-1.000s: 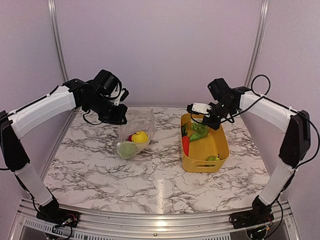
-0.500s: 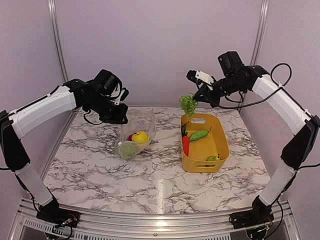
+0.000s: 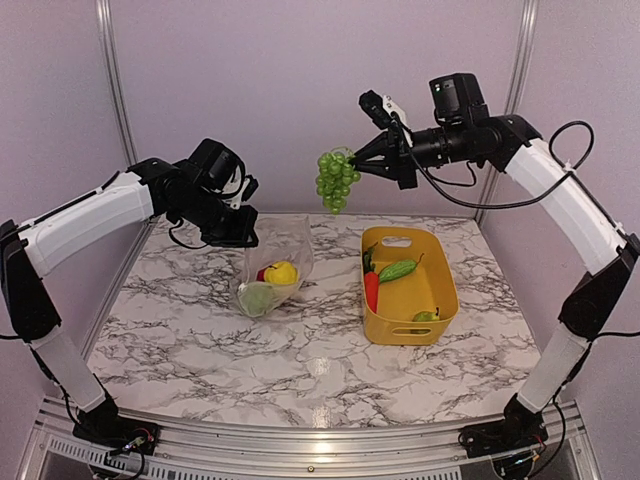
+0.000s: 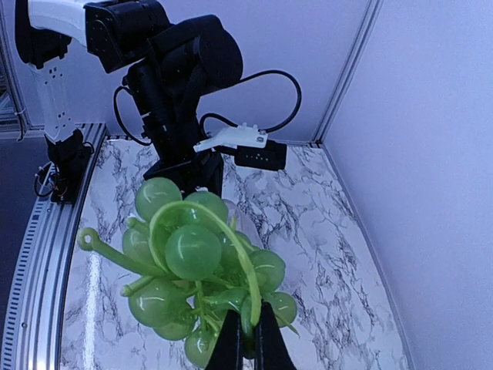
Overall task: Place the food in the zip-top bag and seal the zipper
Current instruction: Place the fake fruit in the zipper food storage bag.
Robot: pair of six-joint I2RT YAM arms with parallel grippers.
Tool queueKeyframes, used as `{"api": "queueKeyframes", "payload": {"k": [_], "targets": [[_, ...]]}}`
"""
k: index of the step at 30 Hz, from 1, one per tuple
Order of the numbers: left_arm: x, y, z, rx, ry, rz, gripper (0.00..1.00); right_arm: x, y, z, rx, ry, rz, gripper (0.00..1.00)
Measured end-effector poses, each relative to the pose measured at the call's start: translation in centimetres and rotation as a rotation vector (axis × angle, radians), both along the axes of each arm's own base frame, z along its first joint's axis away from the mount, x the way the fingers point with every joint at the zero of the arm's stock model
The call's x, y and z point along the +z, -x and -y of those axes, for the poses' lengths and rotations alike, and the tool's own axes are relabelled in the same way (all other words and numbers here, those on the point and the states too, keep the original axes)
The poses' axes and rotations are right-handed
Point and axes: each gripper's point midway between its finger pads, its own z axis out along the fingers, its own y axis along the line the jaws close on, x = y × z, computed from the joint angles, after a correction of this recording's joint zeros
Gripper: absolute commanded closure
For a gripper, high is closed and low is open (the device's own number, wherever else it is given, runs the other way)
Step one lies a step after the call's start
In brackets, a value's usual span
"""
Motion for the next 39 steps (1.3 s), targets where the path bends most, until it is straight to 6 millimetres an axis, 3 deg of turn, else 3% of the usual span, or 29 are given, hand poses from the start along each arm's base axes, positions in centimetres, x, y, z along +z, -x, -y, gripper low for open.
{"api": "queueKeyframes", "payload": {"k": [3, 7, 15, 19, 26, 34, 39], "targets": [[0.1, -0.1, 0.1, 0.002, 0.004, 0.002, 1.0, 2.1, 0.8, -1.2, 0.058, -0.076, -0.015, 1.0], [0.1, -0.1, 0.1, 0.003, 0.006, 0.004, 1.0, 2.1, 1.4, -2.9, 0.127, -0.116, -0.073, 1.0], [0.1, -0.1, 0.1, 0.004, 0.007, 0.005, 1.0, -2.1, 2.3, -7.3, 0.216, -0.071, -0.176, 1.0], [0.1, -0.1, 0.1, 0.003, 0.007, 0.005, 1.0, -3.0, 3.0, -8.5, 0.241, -0.053, -0.175, 1.0], [0.4, -0.1, 0.1, 0.003, 0.011, 0.01, 1.0, -4.2, 2.6, -9.3, 0.223, -0.019, -0.099, 1.0], [0.7, 0.0, 0.0, 0.001, 0.018, 0.015, 1.0, -9.2, 1.1, -9.5, 0.158, 0.108, -0.018, 1.0], [0.7, 0.1, 0.2, -0.004, 0.023, 0.011, 1.0, -12.4, 1.8, -10.7, 0.14, 0.218, 0.08, 1.0]]}}
